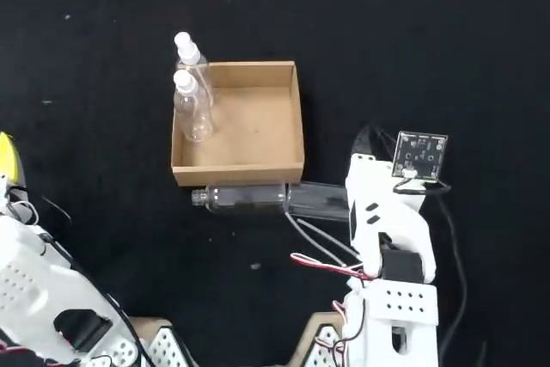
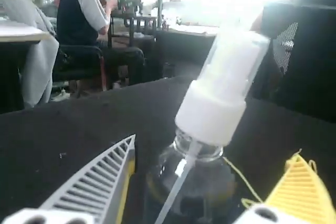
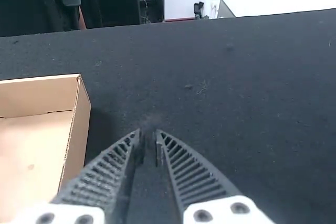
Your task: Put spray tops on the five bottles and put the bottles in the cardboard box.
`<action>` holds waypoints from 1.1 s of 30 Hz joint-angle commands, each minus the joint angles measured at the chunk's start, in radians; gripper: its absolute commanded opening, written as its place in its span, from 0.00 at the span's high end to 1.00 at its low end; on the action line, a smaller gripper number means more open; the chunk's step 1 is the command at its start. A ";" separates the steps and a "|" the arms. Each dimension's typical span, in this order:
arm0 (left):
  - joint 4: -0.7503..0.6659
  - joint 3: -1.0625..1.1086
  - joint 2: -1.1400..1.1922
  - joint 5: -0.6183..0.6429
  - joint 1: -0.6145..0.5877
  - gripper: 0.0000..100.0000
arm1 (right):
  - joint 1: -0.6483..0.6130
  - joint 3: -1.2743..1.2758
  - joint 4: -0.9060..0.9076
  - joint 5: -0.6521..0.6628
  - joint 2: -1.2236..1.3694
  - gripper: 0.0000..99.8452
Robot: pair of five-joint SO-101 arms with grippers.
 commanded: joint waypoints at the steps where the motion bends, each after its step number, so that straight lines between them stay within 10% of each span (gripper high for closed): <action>1: 0.031 -0.030 -0.008 -0.011 0.007 0.70 | 0.014 -0.002 -0.025 -0.009 -0.019 0.98; 8: 0.031 -0.030 -0.017 -0.009 0.010 0.71 | 0.014 -0.002 -0.025 -0.009 -0.019 0.98; 14: 0.031 -0.030 -0.018 -0.005 0.012 0.98 | 0.014 -0.002 -0.025 -0.009 -0.019 0.98; 33: -0.189 0.113 -0.104 -0.003 0.130 0.97 | 0.014 -0.002 -0.028 -0.009 -0.019 0.98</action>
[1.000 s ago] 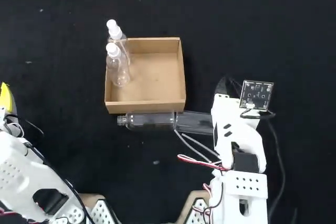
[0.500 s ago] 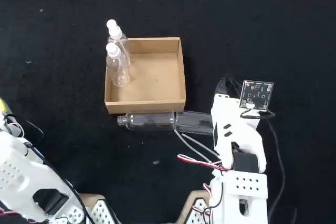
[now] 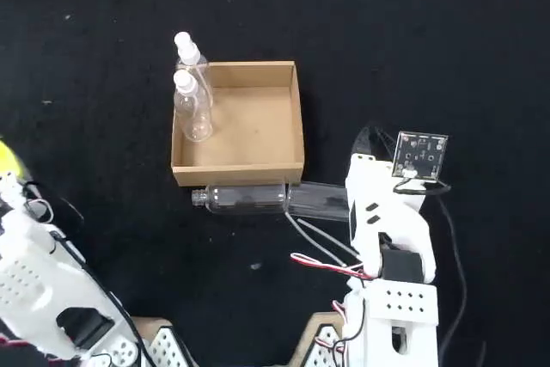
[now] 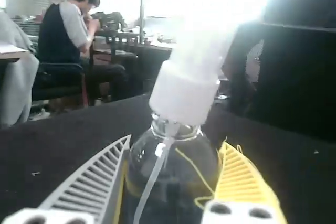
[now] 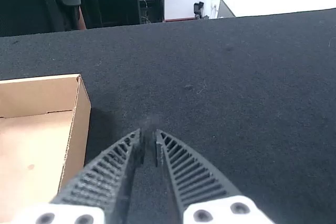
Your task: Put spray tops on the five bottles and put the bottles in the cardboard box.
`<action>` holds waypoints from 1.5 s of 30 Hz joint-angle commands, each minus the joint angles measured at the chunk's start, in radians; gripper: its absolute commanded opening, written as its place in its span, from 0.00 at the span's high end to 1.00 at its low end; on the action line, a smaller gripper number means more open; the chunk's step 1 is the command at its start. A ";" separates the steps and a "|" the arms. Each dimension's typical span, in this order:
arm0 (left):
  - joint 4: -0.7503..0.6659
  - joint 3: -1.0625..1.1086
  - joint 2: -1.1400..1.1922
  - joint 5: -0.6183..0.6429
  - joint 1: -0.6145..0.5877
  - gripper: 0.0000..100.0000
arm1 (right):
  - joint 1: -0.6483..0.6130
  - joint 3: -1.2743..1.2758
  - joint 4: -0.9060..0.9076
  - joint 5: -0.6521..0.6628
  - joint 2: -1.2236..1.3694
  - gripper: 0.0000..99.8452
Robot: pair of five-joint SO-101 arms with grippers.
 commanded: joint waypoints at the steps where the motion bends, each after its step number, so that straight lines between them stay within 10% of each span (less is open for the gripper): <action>1: -0.029 0.076 -0.127 -0.005 0.064 0.97 | 0.014 -0.002 -0.028 -0.009 -0.019 0.98; 9: 0.012 0.317 -0.500 -0.009 0.237 0.97 | 0.014 -0.002 -0.029 -0.009 -0.019 0.98; 33: 1.051 0.369 -1.450 0.009 0.602 0.97 | 0.015 0.053 -0.115 -0.009 -0.018 0.98; 45: 1.235 0.400 -1.725 0.175 0.677 0.97 | 0.015 0.053 -0.115 -0.009 -0.018 0.98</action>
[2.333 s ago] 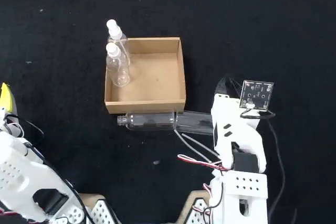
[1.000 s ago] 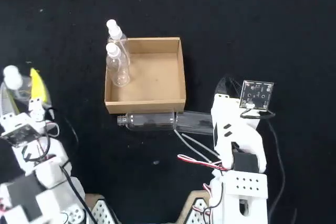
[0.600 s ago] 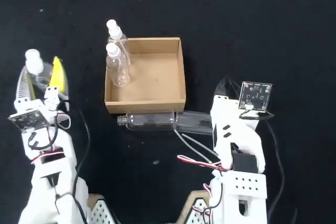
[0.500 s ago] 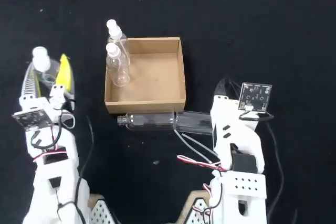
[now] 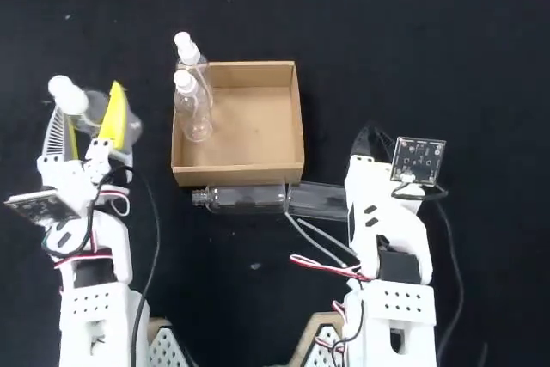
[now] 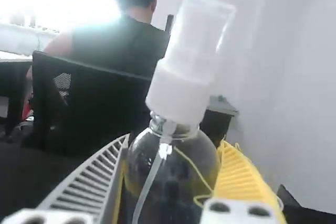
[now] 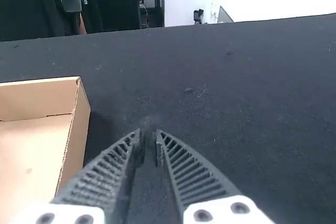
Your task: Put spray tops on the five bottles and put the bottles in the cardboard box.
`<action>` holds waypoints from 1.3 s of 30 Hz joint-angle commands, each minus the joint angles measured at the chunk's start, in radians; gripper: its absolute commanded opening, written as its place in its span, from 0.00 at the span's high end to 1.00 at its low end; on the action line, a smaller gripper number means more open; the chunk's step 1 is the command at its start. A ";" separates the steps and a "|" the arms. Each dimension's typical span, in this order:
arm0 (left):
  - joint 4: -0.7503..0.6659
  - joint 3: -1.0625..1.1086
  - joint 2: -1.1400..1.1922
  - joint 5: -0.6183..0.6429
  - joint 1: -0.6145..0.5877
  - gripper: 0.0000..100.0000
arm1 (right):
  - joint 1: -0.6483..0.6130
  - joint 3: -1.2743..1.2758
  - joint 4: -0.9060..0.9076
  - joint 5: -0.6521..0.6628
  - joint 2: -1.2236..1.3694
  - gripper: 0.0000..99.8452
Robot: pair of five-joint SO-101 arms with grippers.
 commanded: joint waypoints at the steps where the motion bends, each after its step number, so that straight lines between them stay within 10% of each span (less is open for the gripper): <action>1: 0.077 0.022 -0.068 0.018 0.074 0.97 | 0.015 -0.004 -0.028 -0.009 -0.018 0.98; 13: 0.284 0.022 -0.173 0.025 0.314 0.97 | 0.015 -0.005 -0.028 -0.009 -0.018 0.98; 39: 0.144 -0.168 0.203 0.015 0.315 0.97 | 0.014 -0.002 -0.026 -0.009 -0.018 0.98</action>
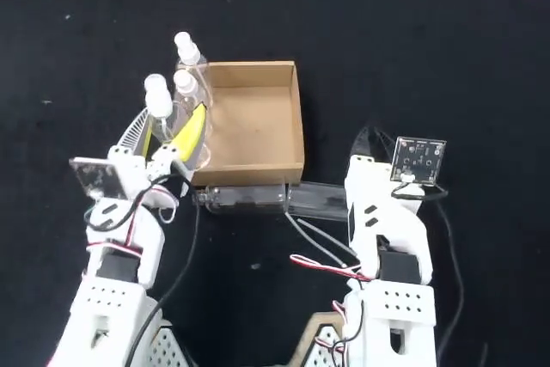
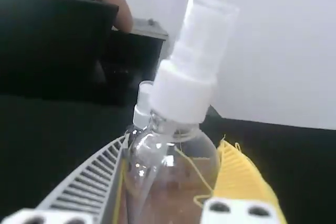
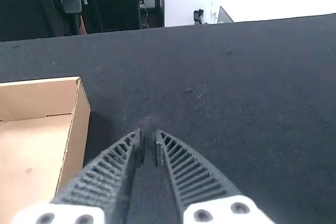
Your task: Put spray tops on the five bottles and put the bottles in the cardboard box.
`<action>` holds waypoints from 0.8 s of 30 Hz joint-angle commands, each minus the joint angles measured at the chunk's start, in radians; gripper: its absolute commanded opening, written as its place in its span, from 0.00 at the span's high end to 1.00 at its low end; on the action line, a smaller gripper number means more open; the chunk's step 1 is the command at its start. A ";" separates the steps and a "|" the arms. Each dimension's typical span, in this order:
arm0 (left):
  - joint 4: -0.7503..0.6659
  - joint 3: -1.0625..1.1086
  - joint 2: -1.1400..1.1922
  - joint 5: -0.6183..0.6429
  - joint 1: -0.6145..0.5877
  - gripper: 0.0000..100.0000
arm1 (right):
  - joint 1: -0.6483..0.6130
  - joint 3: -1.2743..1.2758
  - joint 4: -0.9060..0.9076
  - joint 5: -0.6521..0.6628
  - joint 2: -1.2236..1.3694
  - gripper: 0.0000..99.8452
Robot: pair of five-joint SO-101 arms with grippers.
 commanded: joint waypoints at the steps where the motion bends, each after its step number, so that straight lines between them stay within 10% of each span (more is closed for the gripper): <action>1: -0.063 -0.093 0.086 0.006 -0.002 0.97 | 0.014 -0.002 -0.025 -0.009 -0.018 0.98; 24: -0.239 -0.114 0.287 -0.091 0.005 0.97 | 0.014 -0.004 -0.026 -0.009 -0.018 0.98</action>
